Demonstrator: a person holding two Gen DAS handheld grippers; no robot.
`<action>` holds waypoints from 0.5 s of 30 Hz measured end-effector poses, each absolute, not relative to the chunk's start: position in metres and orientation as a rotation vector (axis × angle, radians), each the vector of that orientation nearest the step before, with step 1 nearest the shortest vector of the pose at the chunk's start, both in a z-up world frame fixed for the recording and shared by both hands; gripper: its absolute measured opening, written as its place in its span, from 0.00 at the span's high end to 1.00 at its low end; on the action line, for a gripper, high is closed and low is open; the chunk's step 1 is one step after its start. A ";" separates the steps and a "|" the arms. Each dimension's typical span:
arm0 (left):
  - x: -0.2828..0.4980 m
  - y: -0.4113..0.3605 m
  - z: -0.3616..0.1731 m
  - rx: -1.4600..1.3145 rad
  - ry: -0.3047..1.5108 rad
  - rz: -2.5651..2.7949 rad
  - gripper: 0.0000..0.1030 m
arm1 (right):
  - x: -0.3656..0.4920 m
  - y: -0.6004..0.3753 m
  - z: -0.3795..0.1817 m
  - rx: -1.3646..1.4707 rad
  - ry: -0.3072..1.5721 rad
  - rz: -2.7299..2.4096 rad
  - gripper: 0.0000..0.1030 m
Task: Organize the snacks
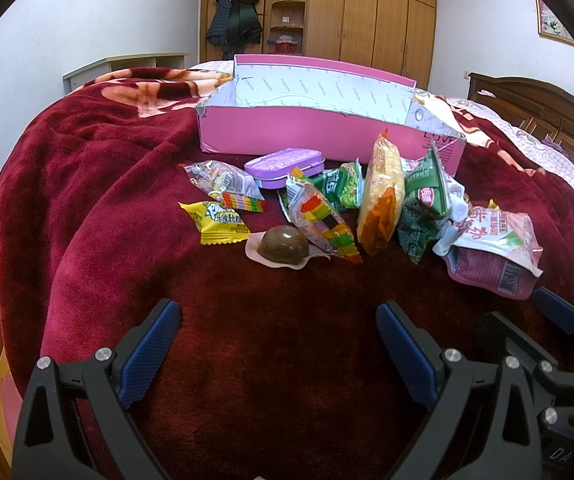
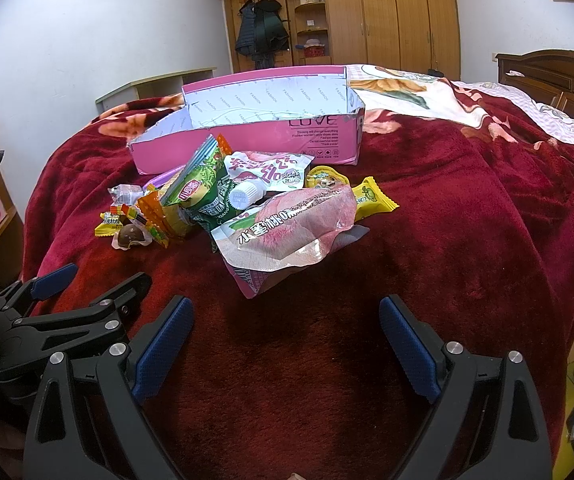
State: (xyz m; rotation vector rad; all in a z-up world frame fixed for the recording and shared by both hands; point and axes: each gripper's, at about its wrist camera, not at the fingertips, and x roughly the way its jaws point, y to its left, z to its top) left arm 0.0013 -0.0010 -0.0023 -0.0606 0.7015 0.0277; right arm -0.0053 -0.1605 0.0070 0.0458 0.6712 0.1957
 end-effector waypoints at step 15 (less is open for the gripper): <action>0.002 -0.003 -0.004 -0.051 0.711 0.030 0.01 | -0.005 -0.160 0.009 0.041 0.665 0.199 0.07</action>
